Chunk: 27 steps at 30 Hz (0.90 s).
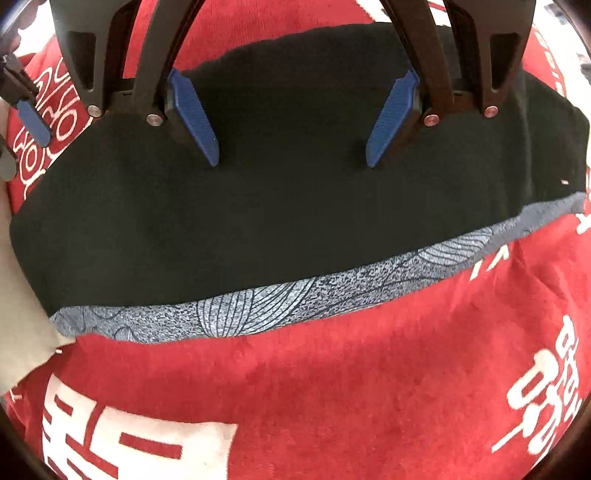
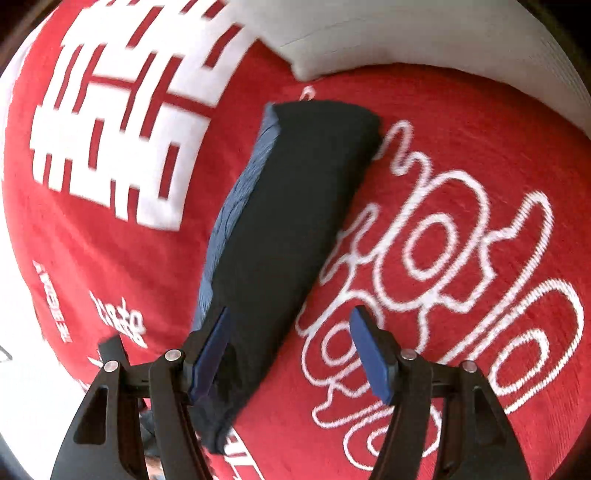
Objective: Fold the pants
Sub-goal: 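Grasp the trouser leg ends with the right gripper, then lift the leg ends with the right gripper and fold them toward the waistband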
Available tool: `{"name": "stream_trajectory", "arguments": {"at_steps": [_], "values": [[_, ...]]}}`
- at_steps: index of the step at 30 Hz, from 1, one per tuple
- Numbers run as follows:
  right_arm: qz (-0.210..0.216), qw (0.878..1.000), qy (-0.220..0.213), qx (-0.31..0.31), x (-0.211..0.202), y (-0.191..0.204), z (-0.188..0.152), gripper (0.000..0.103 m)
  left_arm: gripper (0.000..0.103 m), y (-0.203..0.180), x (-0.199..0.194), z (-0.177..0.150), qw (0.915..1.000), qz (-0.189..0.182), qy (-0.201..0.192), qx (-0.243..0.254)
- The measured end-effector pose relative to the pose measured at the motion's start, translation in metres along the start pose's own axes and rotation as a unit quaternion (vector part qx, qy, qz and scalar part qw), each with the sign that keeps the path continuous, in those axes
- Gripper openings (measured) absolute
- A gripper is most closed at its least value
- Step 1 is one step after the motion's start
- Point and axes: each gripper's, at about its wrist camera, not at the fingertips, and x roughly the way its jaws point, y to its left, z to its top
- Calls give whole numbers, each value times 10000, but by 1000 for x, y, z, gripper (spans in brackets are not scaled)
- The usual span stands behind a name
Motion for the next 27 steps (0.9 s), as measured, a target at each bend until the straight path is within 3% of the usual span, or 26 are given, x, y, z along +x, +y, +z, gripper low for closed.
{"name": "stream_trajectory", "arguments": {"at_steps": [2, 8, 14, 18, 19, 20, 22, 27], "values": [[145, 9998, -68, 141, -1, -5, 3, 70, 89, 1, 1, 0, 10000, 40, -31, -10], [458, 9974, -426, 364, 10, 1, 14, 70, 89, 0, 3, -1, 9999, 98, -99, 82], [481, 9952, -817, 244, 25, 15, 27, 72, 89, -1, 4, 0, 9998, 118, -136, 94], [357, 9963, -784, 46, 34, 25, 32, 73, 89, -3, 2, 1, 9993, 237, -222, 206], [230, 9976, -651, 44, 36, 27, 35, 67, 82, -8, -6, 0, 9986, 343, -314, 246], [35, 9987, -508, 85, 37, 27, 38, 47, 68, -11, -13, 0, 9983, 309, -405, 272], [-224, 9991, -299, 182, 37, 22, 44, 20, 56, -13, -23, 2, 9988, -21, -435, 237], [-262, 9992, -219, -210, 28, 35, 45, 17, 54, -24, -32, 4, 9944, -861, -564, 237]]}}
